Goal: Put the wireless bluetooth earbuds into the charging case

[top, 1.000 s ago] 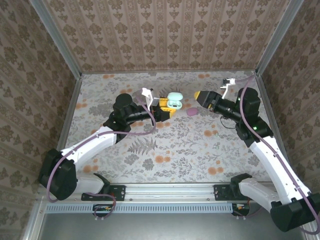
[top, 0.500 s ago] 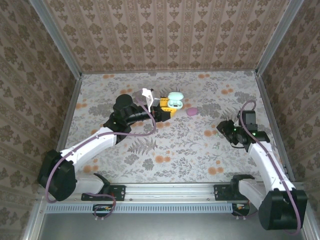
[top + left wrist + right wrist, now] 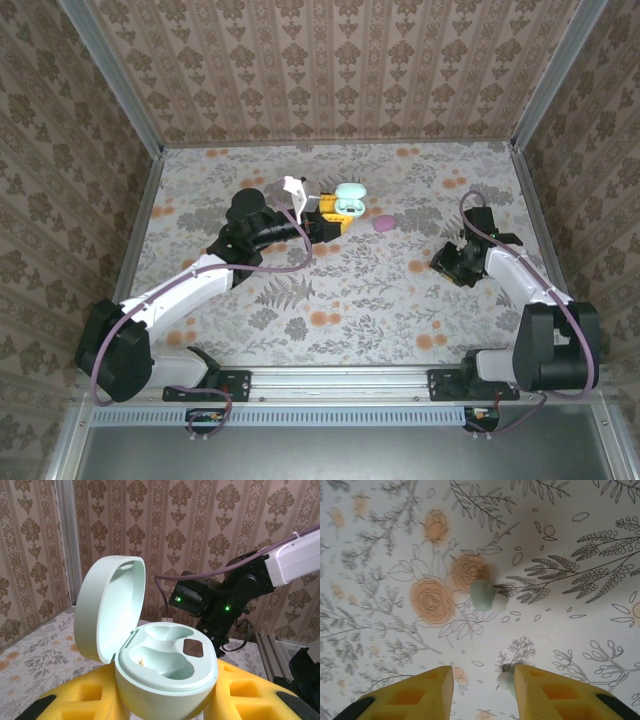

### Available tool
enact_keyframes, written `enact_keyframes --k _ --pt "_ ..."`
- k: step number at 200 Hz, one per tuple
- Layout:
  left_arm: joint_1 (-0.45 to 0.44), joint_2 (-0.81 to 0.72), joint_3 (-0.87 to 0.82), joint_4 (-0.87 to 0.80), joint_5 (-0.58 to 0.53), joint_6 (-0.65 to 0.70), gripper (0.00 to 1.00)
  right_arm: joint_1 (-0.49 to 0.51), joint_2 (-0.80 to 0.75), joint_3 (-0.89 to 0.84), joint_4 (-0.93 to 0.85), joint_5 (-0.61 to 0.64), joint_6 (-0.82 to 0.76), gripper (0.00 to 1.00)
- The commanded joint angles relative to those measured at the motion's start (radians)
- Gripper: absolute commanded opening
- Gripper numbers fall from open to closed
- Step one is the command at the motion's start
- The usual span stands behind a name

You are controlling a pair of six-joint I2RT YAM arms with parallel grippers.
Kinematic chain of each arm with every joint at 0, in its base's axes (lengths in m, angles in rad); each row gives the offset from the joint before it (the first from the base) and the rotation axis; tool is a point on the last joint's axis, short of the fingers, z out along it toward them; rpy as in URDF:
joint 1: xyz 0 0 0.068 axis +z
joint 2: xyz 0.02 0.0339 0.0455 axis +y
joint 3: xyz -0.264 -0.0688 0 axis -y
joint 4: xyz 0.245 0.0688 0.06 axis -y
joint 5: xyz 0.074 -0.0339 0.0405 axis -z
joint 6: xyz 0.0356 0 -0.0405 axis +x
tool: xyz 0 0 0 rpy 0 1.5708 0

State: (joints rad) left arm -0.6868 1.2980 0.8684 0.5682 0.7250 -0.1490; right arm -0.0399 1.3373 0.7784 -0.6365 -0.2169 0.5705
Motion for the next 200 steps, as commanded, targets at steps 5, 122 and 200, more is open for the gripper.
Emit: enact_keyframes --k 5,122,200 --pt "-0.006 -0.034 0.0 0.023 -0.013 0.019 0.34 0.011 0.048 0.051 -0.023 0.034 -0.045 0.39" --pt "-0.005 -0.023 0.003 0.015 -0.024 0.028 0.34 0.076 0.265 0.188 -0.05 0.149 -0.097 0.34" --pt "-0.006 -0.023 0.007 0.015 -0.026 0.02 0.34 0.088 0.306 0.189 -0.036 0.153 -0.115 0.33"
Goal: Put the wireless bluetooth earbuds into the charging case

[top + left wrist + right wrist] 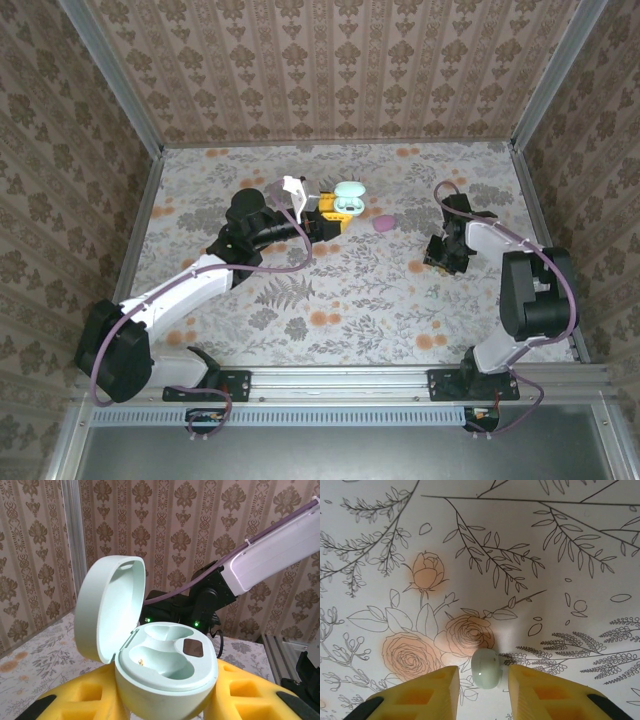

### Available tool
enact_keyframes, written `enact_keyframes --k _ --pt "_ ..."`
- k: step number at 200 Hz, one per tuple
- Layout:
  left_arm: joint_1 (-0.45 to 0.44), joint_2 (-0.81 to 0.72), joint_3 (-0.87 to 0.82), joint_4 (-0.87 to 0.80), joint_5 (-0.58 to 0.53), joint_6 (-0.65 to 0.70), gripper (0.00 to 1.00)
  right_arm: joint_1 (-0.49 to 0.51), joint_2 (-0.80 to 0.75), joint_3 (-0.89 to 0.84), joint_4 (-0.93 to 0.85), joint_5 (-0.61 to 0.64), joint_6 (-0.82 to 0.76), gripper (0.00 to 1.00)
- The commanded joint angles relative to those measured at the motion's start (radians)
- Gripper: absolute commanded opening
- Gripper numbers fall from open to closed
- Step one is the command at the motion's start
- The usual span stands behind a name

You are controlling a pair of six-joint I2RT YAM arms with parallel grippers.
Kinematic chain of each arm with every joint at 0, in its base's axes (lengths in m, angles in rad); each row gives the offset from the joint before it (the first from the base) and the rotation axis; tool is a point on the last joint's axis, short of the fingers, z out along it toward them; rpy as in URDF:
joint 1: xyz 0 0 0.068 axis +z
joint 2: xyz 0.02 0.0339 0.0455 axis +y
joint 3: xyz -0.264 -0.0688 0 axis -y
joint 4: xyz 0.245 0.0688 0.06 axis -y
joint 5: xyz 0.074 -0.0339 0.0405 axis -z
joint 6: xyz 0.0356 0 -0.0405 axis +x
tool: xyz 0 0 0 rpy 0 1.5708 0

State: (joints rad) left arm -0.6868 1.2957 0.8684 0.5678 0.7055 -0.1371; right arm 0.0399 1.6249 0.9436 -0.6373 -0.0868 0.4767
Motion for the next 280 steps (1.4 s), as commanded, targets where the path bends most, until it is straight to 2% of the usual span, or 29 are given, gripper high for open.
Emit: enact_keyframes --k 1,164,246,280 --pt "-0.006 -0.022 0.007 0.015 -0.006 0.008 0.34 0.008 0.018 0.023 -0.036 0.023 -0.022 0.33" --pt "-0.006 -0.023 0.009 0.008 -0.014 0.01 0.34 0.008 0.062 0.044 -0.053 0.051 -0.047 0.28" --pt "-0.006 -0.021 0.01 0.006 -0.015 0.01 0.34 0.014 0.037 0.069 -0.078 0.038 -0.058 0.33" --pt "-0.006 -0.019 0.013 0.009 -0.015 0.011 0.34 0.023 0.075 0.093 -0.104 0.052 -0.062 0.33"
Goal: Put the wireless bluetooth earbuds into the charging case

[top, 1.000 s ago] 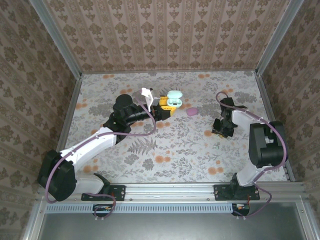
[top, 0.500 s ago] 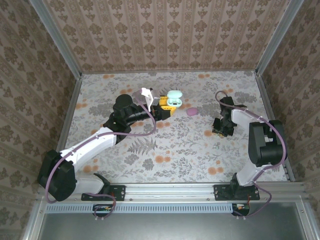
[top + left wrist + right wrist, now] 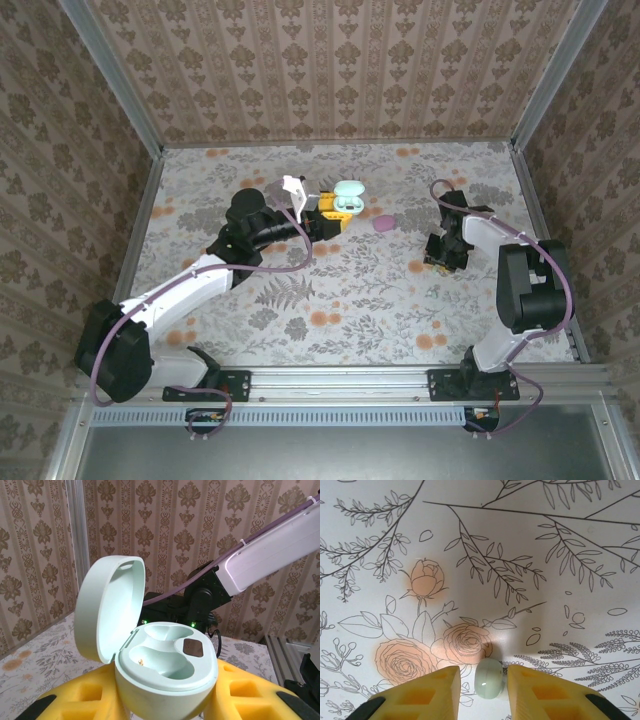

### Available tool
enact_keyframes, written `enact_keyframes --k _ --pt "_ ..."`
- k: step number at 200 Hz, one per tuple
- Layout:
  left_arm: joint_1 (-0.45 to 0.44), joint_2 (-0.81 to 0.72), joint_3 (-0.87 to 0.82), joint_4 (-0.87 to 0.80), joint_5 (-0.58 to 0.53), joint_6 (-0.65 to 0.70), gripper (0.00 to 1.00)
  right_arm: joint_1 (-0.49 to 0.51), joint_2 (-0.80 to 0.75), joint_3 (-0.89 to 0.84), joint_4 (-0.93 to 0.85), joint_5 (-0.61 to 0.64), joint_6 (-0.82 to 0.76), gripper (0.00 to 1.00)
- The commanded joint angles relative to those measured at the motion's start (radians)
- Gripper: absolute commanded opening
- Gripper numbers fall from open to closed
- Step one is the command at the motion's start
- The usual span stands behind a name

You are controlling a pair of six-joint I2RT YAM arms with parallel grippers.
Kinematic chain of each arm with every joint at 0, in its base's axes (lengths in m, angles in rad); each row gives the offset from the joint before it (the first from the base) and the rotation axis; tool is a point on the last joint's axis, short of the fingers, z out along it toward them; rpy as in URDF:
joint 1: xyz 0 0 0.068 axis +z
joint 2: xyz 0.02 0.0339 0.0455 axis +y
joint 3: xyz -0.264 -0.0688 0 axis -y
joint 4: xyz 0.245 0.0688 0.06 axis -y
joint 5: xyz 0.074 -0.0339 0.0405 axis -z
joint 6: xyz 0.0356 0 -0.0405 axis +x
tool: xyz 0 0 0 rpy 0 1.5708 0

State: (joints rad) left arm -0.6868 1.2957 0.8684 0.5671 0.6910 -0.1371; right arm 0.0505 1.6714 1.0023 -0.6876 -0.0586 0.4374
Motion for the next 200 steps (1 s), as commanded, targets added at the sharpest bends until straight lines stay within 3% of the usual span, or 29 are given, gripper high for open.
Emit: enact_keyframes --k 1,73,200 --pt "-0.007 -0.019 0.012 0.009 -0.001 0.011 0.34 0.012 0.028 0.035 -0.054 0.023 -0.022 0.33" --pt "-0.005 -0.03 0.001 0.005 -0.005 0.014 0.34 0.028 0.059 0.041 -0.076 0.063 -0.028 0.33" --pt "-0.006 -0.038 -0.003 -0.007 -0.012 0.016 0.34 0.026 0.047 0.04 -0.072 0.046 -0.046 0.21"
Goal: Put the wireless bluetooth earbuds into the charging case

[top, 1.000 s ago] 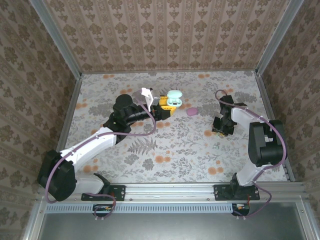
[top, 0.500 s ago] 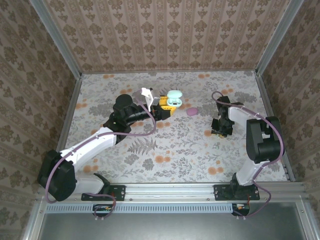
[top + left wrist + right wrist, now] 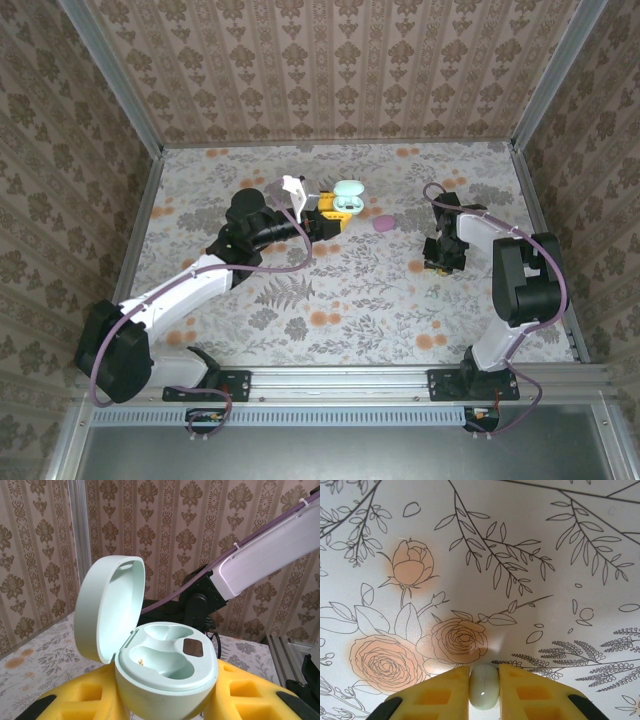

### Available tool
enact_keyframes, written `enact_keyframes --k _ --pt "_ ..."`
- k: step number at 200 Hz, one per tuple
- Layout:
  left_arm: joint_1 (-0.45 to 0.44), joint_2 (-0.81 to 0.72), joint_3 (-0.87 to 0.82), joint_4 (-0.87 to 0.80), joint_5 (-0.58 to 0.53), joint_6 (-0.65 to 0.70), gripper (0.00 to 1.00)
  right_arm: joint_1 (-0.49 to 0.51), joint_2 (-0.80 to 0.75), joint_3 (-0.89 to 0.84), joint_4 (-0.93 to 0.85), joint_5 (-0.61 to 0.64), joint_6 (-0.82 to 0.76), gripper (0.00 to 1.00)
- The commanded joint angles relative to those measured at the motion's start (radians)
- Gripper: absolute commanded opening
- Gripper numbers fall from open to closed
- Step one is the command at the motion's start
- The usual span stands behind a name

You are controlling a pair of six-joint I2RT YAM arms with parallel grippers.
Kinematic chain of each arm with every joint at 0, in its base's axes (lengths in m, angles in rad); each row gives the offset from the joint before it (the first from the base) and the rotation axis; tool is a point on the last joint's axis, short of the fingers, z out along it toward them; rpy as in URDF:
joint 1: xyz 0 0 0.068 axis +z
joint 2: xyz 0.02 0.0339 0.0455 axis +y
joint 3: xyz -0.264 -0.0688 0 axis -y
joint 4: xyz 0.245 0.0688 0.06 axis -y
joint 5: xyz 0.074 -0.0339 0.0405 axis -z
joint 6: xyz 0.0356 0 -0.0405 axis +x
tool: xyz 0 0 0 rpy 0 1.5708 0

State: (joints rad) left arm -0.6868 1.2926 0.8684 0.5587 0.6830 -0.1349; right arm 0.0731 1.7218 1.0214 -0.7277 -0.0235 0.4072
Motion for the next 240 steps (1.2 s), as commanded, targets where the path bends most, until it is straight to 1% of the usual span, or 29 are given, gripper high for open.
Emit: enact_keyframes --k 1,25,49,76,90,110,128,135,145,167,213,240 --pt "-0.006 -0.035 -0.003 0.001 -0.004 0.014 0.34 0.004 -0.004 0.02 -0.032 0.01 -0.017 0.21" --pt "-0.006 -0.035 -0.002 0.001 -0.007 0.014 0.34 0.003 -0.04 0.012 -0.016 -0.046 -0.015 0.21" --pt "-0.006 -0.035 -0.003 0.001 -0.011 0.014 0.34 0.002 -0.11 -0.004 0.027 -0.187 -0.021 0.21" --pt "-0.006 -0.029 -0.005 0.005 -0.014 0.017 0.34 -0.001 -0.205 -0.035 0.113 -0.396 0.003 0.22" --pt "-0.006 -0.027 -0.007 0.006 -0.016 0.017 0.34 -0.001 -0.249 -0.058 0.184 -0.538 0.035 0.22" --pt "-0.006 -0.026 -0.01 0.009 -0.018 0.017 0.34 -0.002 -0.3 -0.089 0.331 -0.741 0.132 0.22" --pt "-0.005 -0.027 -0.016 0.016 -0.023 0.016 0.34 -0.001 -0.323 -0.105 0.445 -0.865 0.23 0.22" --pt "-0.005 -0.027 -0.018 0.017 -0.025 0.018 0.34 -0.001 -0.323 -0.108 0.477 -0.896 0.256 0.22" --pt "-0.006 -0.028 -0.019 0.018 -0.026 0.018 0.34 0.0 -0.366 -0.106 0.513 -0.931 0.289 0.22" --pt "-0.006 -0.027 -0.022 0.023 -0.03 0.018 0.34 0.001 -0.407 -0.106 0.585 -0.979 0.351 0.23" --pt "-0.006 -0.021 -0.023 0.032 -0.031 0.011 0.34 0.001 -0.458 -0.11 0.682 -1.03 0.44 0.24" --pt "-0.006 -0.019 -0.022 0.035 -0.03 0.008 0.34 0.001 -0.467 -0.124 0.773 -1.076 0.507 0.24"
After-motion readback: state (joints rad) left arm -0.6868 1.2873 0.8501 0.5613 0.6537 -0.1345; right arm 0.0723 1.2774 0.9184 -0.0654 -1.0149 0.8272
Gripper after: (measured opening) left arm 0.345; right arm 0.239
